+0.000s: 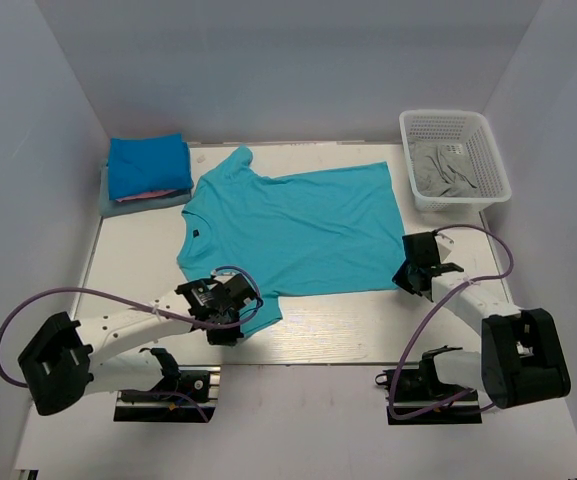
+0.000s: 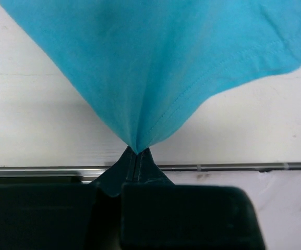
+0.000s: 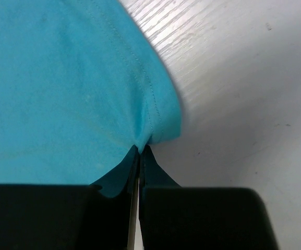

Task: Fold and stack the t-shirts
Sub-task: Grap the side of the flattened tshirt closest away from the robot with both arms

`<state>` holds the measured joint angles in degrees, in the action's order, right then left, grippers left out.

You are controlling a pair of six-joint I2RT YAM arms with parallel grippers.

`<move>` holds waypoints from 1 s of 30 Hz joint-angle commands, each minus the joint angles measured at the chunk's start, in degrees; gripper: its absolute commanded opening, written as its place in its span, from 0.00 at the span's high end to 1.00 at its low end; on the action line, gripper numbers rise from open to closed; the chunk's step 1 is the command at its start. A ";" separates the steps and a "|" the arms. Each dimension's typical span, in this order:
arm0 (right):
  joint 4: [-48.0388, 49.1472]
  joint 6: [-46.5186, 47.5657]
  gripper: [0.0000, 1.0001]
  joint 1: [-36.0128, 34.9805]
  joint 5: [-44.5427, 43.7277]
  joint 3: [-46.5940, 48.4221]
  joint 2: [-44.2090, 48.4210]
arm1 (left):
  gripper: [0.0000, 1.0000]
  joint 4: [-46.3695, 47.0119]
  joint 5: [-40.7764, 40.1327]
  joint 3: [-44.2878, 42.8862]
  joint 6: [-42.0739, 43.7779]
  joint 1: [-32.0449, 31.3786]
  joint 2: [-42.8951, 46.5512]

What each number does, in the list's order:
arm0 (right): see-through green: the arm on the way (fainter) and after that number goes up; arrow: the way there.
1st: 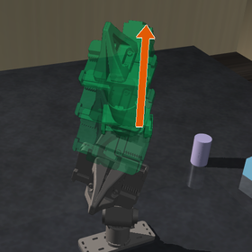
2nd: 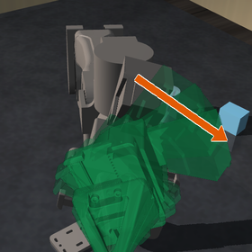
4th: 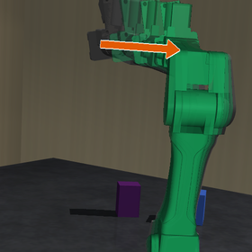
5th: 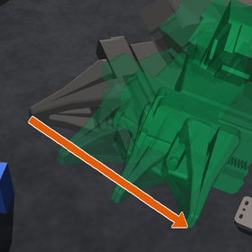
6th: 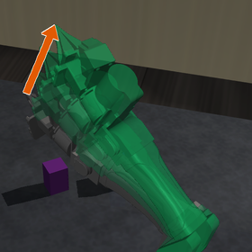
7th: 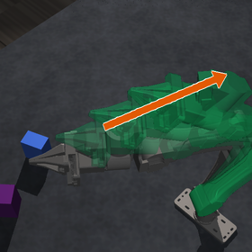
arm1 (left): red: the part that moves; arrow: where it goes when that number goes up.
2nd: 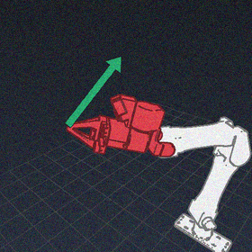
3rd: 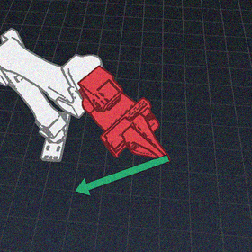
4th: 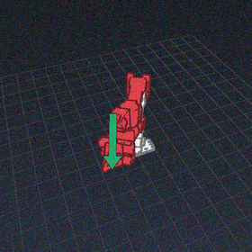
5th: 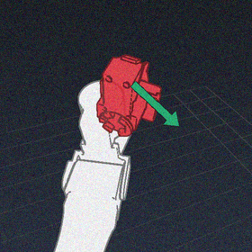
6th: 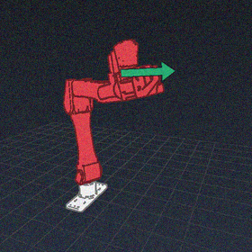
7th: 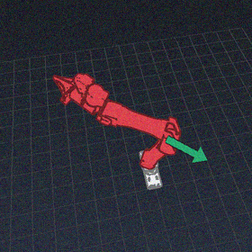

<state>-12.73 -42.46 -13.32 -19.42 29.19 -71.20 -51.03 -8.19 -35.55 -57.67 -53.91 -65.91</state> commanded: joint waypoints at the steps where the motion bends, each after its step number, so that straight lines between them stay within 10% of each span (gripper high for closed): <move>1: -2.04 2.03 1.00 -0.48 6.39 -0.63 0.71 | 1.00 0.74 2.12 -1.44 1.50 -0.49 2.54; 21: -7.65 8.44 1.00 -0.83 3.87 19.22 -7.45 | 1.00 7.60 -28.72 -21.13 1.06 7.14 -1.67; 30: -11.52 10.29 1.00 -0.48 1.93 29.25 -15.01 | 1.00 15.07 -28.03 -27.11 10.29 16.81 -12.04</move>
<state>-22.04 -33.71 -14.11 -16.05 55.27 -84.05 -40.01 -35.35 -59.83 -52.01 -39.44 -76.69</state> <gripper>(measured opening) 0.012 0.021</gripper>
